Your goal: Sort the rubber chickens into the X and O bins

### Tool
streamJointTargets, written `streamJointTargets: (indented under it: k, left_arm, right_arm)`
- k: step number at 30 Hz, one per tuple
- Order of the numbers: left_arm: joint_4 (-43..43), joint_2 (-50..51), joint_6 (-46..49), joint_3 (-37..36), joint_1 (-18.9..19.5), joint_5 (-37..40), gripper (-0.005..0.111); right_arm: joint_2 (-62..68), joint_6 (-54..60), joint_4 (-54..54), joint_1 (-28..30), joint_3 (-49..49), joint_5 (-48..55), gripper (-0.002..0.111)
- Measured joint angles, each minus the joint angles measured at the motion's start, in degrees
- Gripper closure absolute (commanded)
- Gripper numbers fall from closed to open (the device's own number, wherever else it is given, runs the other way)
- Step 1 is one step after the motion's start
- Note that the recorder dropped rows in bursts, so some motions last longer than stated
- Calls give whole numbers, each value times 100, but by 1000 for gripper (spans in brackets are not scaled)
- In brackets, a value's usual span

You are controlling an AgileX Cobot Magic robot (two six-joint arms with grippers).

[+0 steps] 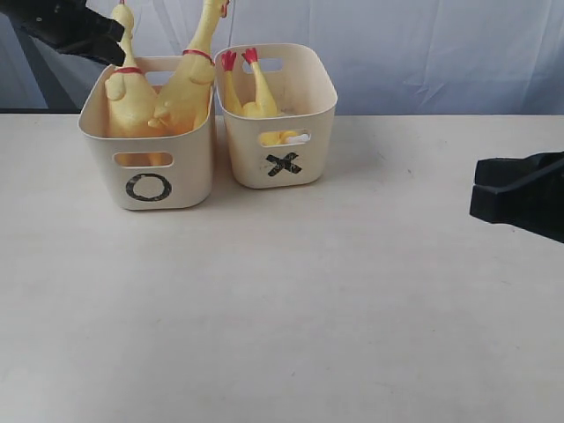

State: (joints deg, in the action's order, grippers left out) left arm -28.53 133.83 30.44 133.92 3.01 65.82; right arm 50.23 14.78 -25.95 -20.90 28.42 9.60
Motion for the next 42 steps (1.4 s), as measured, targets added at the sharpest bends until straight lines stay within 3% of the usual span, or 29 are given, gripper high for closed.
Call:
streamJointTargets:
  k: [7, 13, 22, 34, 42]
  left_arm:
    - [286, -476, -218, -29, 79, 365, 107]
    - [897, -1145, -480, -779, 79, 375, 107]
    - [1355, -2699, -647, -2649, 91, 212, 107]
    - [1383, -5882, -678, -5787, 91, -1564, 107]
    - [1246, -7541, -686, -7101, 91, -2354, 107]
  right_arm:
    - [0, 0, 0, 0, 0, 64, 108]
    - [0, 0, 0, 0, 0, 117, 108]
    - [0, 0, 0, 0, 0, 167, 108]
    - [0, 0, -10, 0, 0, 176, 108]
    - [0, 0, -10, 0, 0, 176, 108]
